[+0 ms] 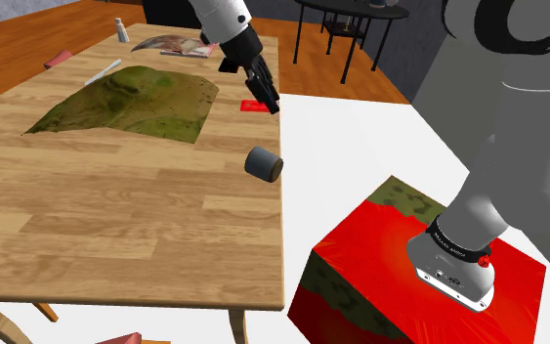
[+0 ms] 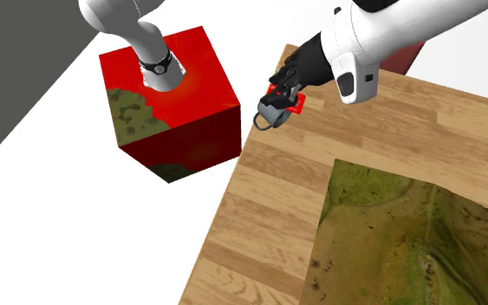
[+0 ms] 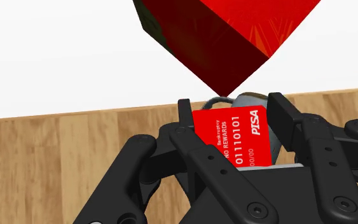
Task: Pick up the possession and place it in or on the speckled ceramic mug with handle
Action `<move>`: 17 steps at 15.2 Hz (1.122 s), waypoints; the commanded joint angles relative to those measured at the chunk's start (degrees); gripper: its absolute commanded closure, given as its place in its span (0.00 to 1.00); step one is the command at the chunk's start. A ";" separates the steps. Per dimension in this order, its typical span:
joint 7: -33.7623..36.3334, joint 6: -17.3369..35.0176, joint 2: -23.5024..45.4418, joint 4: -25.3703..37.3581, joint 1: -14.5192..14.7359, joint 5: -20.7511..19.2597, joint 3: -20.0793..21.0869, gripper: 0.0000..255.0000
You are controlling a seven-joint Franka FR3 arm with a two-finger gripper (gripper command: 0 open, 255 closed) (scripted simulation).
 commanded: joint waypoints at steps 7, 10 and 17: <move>4.79 6.09 -13.05 -19.47 0.90 4.63 2.06 1.00; 5.01 8.34 -12.91 -21.59 0.84 4.64 2.03 1.00; 5.58 13.45 -12.12 -25.96 0.75 4.56 1.96 1.00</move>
